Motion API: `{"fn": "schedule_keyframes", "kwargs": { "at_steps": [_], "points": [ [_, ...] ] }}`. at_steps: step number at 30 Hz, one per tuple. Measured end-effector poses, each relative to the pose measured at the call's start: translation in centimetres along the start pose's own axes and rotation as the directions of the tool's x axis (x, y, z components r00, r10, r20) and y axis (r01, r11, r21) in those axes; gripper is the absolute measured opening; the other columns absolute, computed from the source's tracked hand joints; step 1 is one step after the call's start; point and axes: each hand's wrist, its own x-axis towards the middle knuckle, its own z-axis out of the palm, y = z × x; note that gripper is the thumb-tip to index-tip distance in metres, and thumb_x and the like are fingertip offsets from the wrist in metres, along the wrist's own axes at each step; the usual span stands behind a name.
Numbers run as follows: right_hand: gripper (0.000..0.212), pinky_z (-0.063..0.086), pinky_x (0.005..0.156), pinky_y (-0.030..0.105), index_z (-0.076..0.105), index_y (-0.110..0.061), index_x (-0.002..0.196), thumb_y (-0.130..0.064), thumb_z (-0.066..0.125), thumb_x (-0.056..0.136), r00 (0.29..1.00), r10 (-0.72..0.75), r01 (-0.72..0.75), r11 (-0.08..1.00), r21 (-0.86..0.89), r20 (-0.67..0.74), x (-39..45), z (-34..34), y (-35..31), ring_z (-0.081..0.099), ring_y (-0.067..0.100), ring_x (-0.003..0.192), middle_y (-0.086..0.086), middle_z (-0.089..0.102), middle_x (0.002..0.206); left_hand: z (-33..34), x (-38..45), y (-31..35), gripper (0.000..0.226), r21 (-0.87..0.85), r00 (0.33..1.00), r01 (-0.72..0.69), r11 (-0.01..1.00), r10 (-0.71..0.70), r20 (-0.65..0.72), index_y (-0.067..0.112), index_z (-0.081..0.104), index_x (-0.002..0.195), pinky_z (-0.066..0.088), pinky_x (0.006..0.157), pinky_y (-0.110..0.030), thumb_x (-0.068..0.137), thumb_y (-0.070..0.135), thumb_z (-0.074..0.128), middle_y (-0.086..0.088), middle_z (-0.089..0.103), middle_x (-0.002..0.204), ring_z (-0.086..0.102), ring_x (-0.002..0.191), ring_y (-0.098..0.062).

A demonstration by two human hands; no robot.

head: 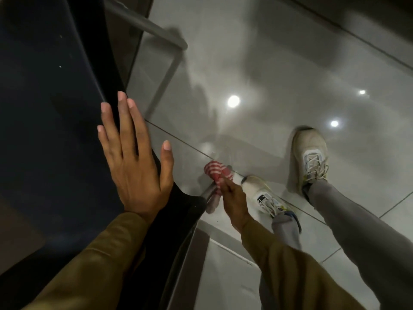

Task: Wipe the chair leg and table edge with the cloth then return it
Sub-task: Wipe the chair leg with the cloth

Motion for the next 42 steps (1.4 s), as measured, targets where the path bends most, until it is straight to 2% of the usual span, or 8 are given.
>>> {"fn": "schedule_keyframes", "kwargs": {
  "at_steps": [4, 10, 14, 20, 25, 31, 35, 42],
  "points": [
    [0.032, 0.059, 0.09, 0.021, 0.078, -0.008, 0.118, -0.025, 0.052, 0.113, 0.973, -0.175, 0.185, 0.981, -0.051, 0.15, -6.7, 0.5, 0.1, 0.079, 0.021, 0.1, 0.016, 0.083, 0.1, -0.6, 0.1, 0.4, 0.072, -0.011, 0.999, 0.018, 1.0, -0.018, 0.028, -0.001, 0.019, 0.17, 0.002, 0.141, -0.048, 0.112, 0.04, 0.034, -0.023, 0.022, 0.179, 0.013, 0.168, -0.044],
    [0.048, 0.06, 0.064, 0.02, 0.074, 0.0, 0.11, -0.044, 0.057, 0.101, 0.997, -0.02, 0.01, 0.992, 0.13, 0.077, -2.8, 1.3, 0.2, 0.073, 0.031, 0.079, 0.03, 0.074, 0.097, -0.3, 0.2, 0.1, 0.073, -0.016, 1.0, 0.003, 1.0, -0.003, 0.02, 0.0, 0.018, 0.171, 0.001, 0.14, -0.046, 0.112, 0.042, 0.031, -0.023, 0.024, 0.179, 0.008, 0.17, -0.037],
    [0.048, 0.059, 0.089, 0.029, 0.071, -0.003, 0.132, -0.042, 0.053, 0.11, 0.994, 0.102, -0.101, 0.995, 0.017, -0.043, 2.1, 1.3, 0.1, 0.073, 0.036, 0.117, 0.026, 0.076, 0.123, 0.2, 0.0, -0.4, 0.072, -0.043, 1.0, -0.01, 0.999, 0.01, -0.007, 0.004, 0.016, 0.172, 0.002, 0.141, -0.047, 0.113, 0.045, 0.024, -0.018, 0.022, 0.18, -0.006, 0.169, -0.02],
    [0.058, 0.062, 0.078, 0.01, 0.078, -0.02, 0.122, -0.064, 0.044, 0.105, 0.99, 0.01, -0.022, 0.996, 0.084, 0.137, -4.4, 1.2, 1.1, 0.082, 0.004, 0.096, -0.003, 0.086, 0.105, -0.2, 0.0, -0.2, 0.07, -0.036, 1.0, -0.004, 0.999, 0.004, -0.001, 0.005, 0.018, 0.172, 0.002, 0.141, -0.048, 0.113, 0.043, 0.026, -0.018, 0.025, 0.18, 0.002, 0.17, -0.03],
    [0.06, 0.061, 0.085, 0.011, 0.074, -0.021, 0.123, -0.068, 0.05, 0.094, 0.989, -0.019, 0.003, 0.994, 0.105, 0.149, -6.2, 2.2, 2.0, 0.081, 0.006, 0.104, -0.002, 0.085, 0.109, -0.3, 0.0, 0.0, 0.07, -0.015, 1.0, -0.007, 1.0, 0.007, 0.007, 0.006, 0.02, 0.172, 0.001, 0.14, -0.047, 0.113, 0.044, 0.027, -0.019, 0.025, 0.18, 0.009, 0.169, -0.041],
    [0.06, 0.052, 0.046, 0.016, 0.067, 0.009, 0.124, -0.046, 0.047, 0.111, 0.993, 0.116, -0.116, 0.993, -0.01, 0.011, 2.4, 0.4, 1.6, 0.064, 0.01, 0.049, 0.009, 0.067, 0.07, 0.0, 0.0, -0.2, 0.071, -0.004, 1.0, -0.004, 1.0, 0.004, 0.004, 0.006, 0.021, 0.172, 0.001, 0.14, -0.048, 0.113, 0.045, 0.031, -0.019, 0.022, 0.181, 0.011, 0.169, -0.042],
    [0.066, 0.062, 0.089, 0.041, 0.061, 0.005, 0.139, -0.049, 0.033, 0.114, 0.99, 0.119, -0.117, 0.993, -0.035, 0.076, 2.3, 0.3, -0.3, 0.073, 0.047, 0.096, 0.037, 0.072, 0.106, -0.2, 0.1, 0.1, 0.072, 0.001, 1.0, 0.002, 1.0, -0.002, 0.006, 0.003, 0.021, 0.171, 0.002, 0.141, -0.048, 0.113, 0.043, 0.032, -0.022, 0.022, 0.18, 0.013, 0.168, -0.043],
    [0.049, 0.056, 0.087, 0.008, 0.083, -0.03, 0.104, -0.048, 0.039, 0.114, 0.965, -0.087, 0.066, 0.994, 0.093, 0.249, -7.0, 1.8, 1.9, 0.08, 0.001, 0.092, -0.005, 0.085, 0.092, -0.5, 0.1, 0.4, 0.075, -0.055, 0.999, 0.037, 0.998, -0.036, 0.005, -0.005, 0.015, 0.17, 0.003, 0.141, -0.047, 0.112, 0.039, 0.035, -0.028, 0.017, 0.179, 0.011, 0.169, -0.041]
  ]
}}
